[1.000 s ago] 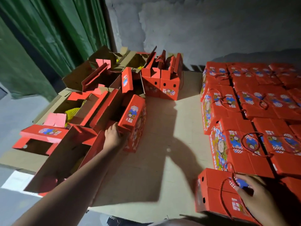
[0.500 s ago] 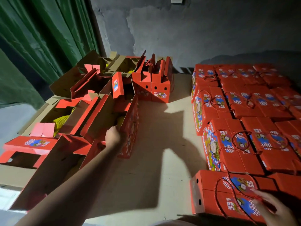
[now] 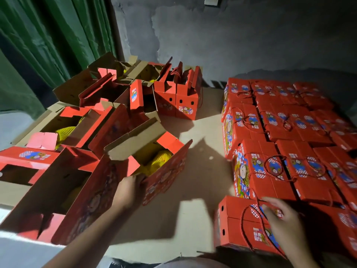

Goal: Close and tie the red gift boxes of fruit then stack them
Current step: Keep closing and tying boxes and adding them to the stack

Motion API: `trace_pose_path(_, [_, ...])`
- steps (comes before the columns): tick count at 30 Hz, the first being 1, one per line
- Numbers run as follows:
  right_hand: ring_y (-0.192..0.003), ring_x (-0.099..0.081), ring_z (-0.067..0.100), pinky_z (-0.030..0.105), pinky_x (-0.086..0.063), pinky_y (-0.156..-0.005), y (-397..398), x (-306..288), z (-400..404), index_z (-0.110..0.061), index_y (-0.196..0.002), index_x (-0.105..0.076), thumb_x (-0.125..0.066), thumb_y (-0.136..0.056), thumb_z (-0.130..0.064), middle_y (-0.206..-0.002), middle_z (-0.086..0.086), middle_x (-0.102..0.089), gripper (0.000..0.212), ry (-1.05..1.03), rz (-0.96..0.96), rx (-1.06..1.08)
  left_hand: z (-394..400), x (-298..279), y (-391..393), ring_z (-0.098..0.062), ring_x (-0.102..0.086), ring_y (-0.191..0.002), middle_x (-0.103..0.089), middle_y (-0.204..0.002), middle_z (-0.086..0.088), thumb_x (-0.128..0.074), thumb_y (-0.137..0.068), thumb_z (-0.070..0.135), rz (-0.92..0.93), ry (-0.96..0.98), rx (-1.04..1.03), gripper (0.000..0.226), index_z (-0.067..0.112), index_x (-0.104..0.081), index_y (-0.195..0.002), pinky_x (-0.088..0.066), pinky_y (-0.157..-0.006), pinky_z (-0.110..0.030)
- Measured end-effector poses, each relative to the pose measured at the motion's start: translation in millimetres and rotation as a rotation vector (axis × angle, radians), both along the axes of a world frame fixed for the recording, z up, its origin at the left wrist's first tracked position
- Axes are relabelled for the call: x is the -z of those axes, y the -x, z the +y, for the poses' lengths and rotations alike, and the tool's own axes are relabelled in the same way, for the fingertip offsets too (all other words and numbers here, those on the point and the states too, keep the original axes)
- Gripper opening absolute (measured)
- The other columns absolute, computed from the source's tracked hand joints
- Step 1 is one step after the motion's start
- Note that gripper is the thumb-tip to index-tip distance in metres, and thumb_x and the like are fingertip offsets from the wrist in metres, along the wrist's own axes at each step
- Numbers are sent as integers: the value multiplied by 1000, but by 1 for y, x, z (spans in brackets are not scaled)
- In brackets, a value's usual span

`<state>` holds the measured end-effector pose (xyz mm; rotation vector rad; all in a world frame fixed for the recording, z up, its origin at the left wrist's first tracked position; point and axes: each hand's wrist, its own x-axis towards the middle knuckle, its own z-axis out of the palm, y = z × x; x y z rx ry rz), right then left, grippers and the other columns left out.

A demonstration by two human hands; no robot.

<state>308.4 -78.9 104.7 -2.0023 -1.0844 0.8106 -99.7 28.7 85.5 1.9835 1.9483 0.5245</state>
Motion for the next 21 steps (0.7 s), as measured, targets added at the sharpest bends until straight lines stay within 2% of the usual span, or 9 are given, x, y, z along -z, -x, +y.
trace_pose_path(3, [-117,-60,20,45,-50,-99,16,2,17,-29,-106,-71,-67,-97,-16,-121,-4,-67,17,-44,5,-64,-33,1,8,-22,-65,-64,-69,-71,-1,-67,-92,19,28,-36,78,13,18,-70,-80,-42,-52,-33])
trace_pose_path(4, [-113,-62,16,43,-51,-98,22,1,22,-30,-105,-72,-68,-96,-16,-116,-9,-68,17,-65,-9,-90,-43,2,12,-20,-65,-62,-70,-71,1,-69,-90,17,24,-56,101,9,21,-71,-82,-37,-49,-30])
trace_pose_path(6, [-107,-63,7,31,-49,-90,34,0,30,-30,-103,-73,-69,-95,-13,-109,-15,-69,19,-114,-14,-139,-62,6,20,-14,-65,-61,-71,-73,5,-72,-88,16,20,-58,116,11,27,-73,-89,-32,-49,-26])
trace_pose_path(9, [-102,-61,-8,12,-43,-83,52,5,39,-29,-104,-73,-67,-94,-5,-106,-16,-70,27,-139,16,-225,-83,13,34,-9,-65,-65,-72,-78,10,-74,-89,17,36,-28,122,11,28,-74,-91,-40,-52,-26])
trace_pose_path(11, [-100,-60,-13,9,-44,-87,64,10,42,-26,-109,-73,-66,-94,0,-109,-15,-70,30,-115,36,-293,-95,17,43,-7,-64,-69,-72,-82,13,-73,-90,18,20,-16,124,11,29,-74,-94,-47,-57,-26])
trace_pose_path(14, [-102,-63,-8,16,-48,-93,79,20,41,-29,-110,-72,-58,-94,8,-113,-14,-71,43,-59,54,-387,-109,19,54,-3,-64,-75,-72,-88,16,-71,-92,21,6,-1,123,13,32,-74,-98,-52,-64,-27])
trace_pose_path(17, [-88,-68,5,13,-47,-71,86,32,36,-35,-115,-71,-43,-91,17,-121,-9,-68,63,49,49,-488,-116,20,58,-3,-64,-83,-70,-95,18,-68,-94,23,4,-11,114,14,33,-74,-102,-54,-70,-27])
trace_pose_path(18, [-86,-67,1,14,-48,-68,88,35,34,-36,-118,-71,-40,-88,19,-124,-10,-66,69,70,36,-542,-117,19,58,-3,-64,-86,-70,-98,18,-67,-95,23,3,-11,122,15,33,-75,-104,-54,-73,-26])
trace_pose_path(21, [-119,-55,-10,16,-46,-98,94,40,29,-34,-123,-70,-41,-77,22,-133,-17,-62,78,48,-42,-706,-115,16,56,0,-62,-94,-67,-106,22,-66,-97,28,-17,4,148,17,35,-75,-109,-51,-80,-20])
